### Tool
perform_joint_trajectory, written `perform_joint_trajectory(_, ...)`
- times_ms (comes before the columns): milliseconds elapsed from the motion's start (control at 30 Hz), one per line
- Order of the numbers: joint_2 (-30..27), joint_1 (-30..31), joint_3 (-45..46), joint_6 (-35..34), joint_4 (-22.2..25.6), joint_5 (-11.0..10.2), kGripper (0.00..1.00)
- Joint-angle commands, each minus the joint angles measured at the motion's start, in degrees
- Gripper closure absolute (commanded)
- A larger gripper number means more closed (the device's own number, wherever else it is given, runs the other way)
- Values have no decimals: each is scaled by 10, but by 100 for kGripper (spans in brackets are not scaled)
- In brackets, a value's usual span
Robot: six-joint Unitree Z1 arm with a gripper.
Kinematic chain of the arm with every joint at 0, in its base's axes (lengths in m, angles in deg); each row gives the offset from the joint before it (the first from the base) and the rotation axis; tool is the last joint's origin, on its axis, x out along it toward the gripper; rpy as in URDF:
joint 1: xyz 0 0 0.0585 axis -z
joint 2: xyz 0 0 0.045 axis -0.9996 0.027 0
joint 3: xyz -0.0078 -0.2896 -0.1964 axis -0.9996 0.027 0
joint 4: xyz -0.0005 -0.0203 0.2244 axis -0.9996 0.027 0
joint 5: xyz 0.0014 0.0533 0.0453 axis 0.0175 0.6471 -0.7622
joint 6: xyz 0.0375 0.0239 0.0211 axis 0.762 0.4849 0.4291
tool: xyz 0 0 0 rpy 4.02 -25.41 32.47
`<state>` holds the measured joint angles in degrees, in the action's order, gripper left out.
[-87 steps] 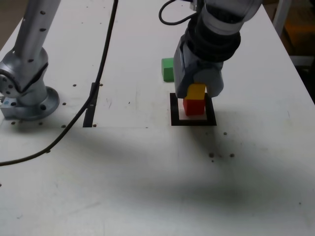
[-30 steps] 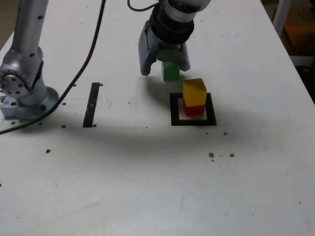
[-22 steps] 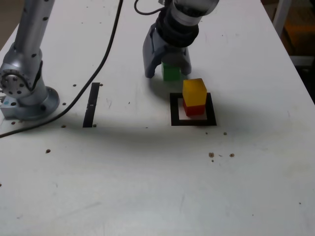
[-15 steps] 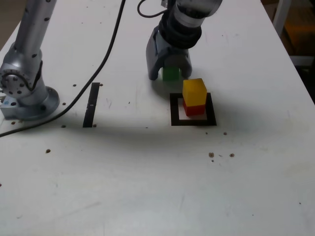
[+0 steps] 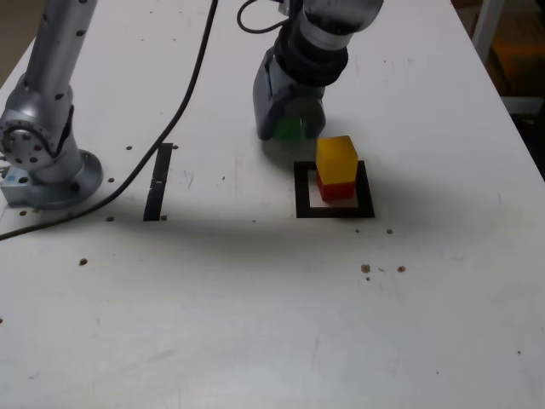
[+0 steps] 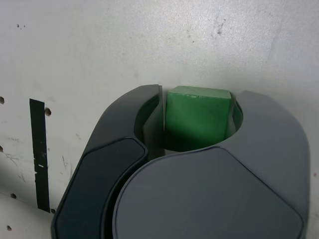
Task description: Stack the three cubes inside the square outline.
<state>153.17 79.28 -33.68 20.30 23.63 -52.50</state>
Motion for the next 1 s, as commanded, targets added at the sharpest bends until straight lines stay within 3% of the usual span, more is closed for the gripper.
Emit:
perform_joint_trajectory(0,-23,-1,1,-3,8,-8,64)
perform_joint_trajectory(100,-55,2,-3,-7,33,-12,69)
perform_joint_trajectory(300,-95,23,-60,-7,140,0,69)
perform_joint_trajectory(467,-116,57,-103,-19,171,4,71)
perform_joint_trajectory(967,-74,163,-250,-85,254,17,71)
